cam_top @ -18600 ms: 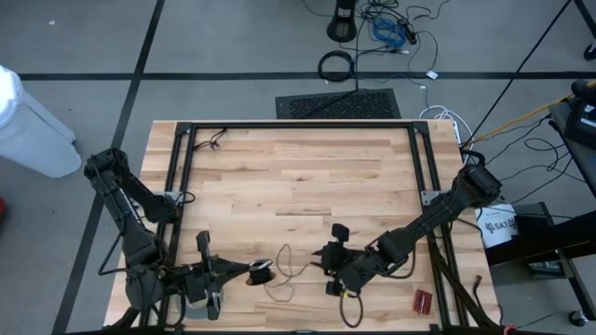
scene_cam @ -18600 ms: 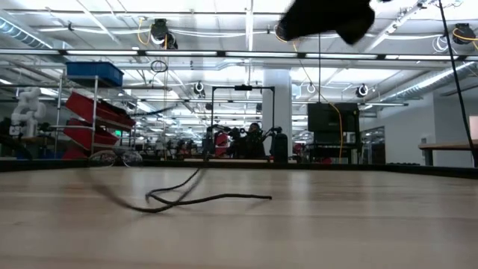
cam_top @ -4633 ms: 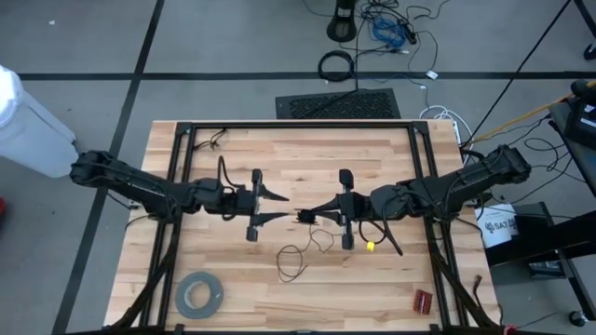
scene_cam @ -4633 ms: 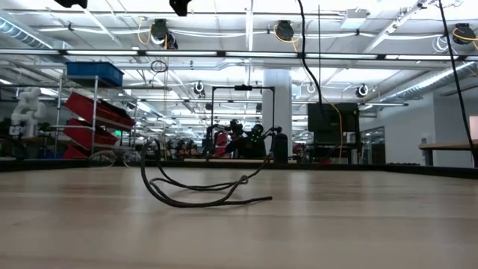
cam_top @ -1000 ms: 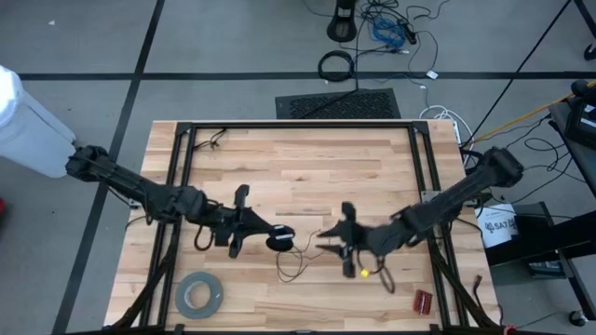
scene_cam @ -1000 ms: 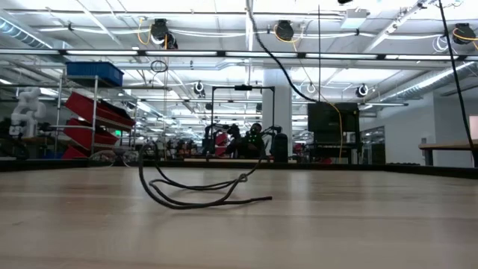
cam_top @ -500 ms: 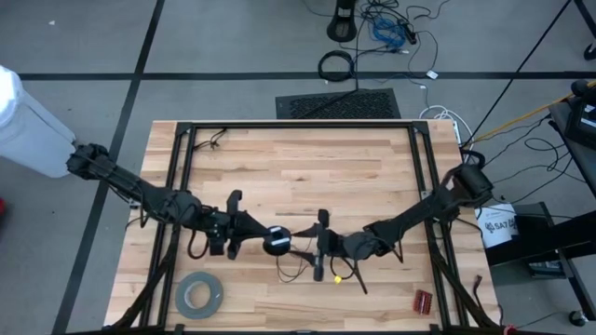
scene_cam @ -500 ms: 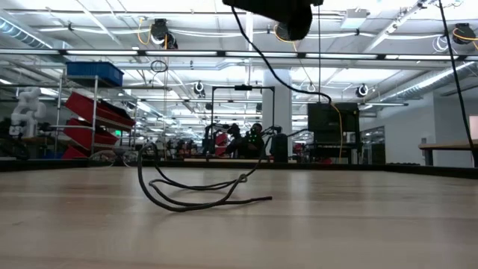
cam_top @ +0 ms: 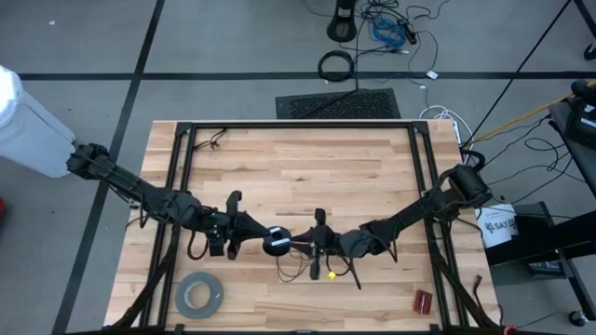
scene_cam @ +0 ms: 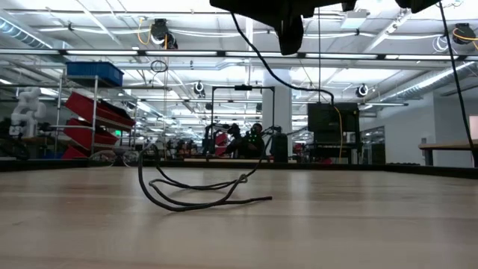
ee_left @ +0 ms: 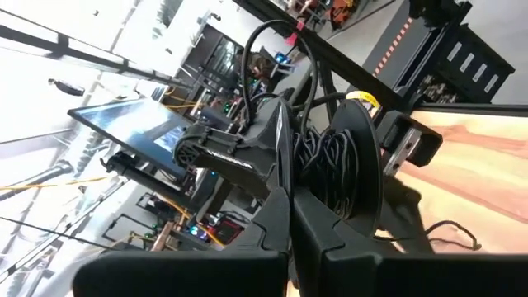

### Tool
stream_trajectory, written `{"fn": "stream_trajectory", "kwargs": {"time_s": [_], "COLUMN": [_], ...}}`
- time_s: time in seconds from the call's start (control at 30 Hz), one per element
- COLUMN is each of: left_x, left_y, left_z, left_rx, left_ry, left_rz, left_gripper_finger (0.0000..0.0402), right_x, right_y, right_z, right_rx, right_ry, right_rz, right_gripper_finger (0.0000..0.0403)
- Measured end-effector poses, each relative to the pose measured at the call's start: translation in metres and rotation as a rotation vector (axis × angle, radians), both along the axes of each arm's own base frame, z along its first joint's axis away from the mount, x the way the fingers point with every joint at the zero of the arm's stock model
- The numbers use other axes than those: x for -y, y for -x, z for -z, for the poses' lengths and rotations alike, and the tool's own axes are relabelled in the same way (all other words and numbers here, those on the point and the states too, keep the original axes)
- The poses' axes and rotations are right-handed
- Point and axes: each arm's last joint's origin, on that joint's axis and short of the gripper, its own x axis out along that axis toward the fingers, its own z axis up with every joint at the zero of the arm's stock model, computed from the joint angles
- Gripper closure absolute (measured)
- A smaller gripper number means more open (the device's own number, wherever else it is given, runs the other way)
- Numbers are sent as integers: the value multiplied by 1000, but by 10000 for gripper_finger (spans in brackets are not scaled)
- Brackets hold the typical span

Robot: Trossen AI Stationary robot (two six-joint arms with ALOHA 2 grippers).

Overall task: Coil cords
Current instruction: Uncoil the black wire from the spool

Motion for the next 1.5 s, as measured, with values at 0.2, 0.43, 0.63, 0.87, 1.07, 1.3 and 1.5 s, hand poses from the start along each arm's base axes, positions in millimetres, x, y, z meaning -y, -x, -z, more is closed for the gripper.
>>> {"fn": "stream_trajectory", "kwargs": {"time_s": [0.2, 0.43, 0.63, 0.87, 1.07, 1.3, 1.5], "left_x": [0, 2, 5, 5, 4, 4, 4], "left_y": [2, 9, 13, 13, 13, 13, 13], "left_z": [0, -3, -5, -5, -5, -5, -5], "left_rx": [-10, -10, -5, -4, 1, 1, 4], "left_ry": [5, 7, 6, 4, -16, -21, -22], "left_rz": [-31, -41, -23, -35, -39, -43, -44], "left_gripper_finger": [402, 402, 402, 402, 402, 402, 402], "right_x": [-4, -11, -15, -17, -15, -8, -3], "right_y": [2, 12, 17, 12, 7, 4, -4], "right_z": [-1, -12, -25, -12, -6, -6, 3], "right_rx": [-3, -25, 27, -2, 9, 12, 28], "right_ry": [2, 8, -43, -58, -65, -66, -78], "right_rz": [-13, -54, -133, -159, -141, -128, -152], "right_gripper_finger": [400, 399, 361, 267, 232, 251, 269]}}
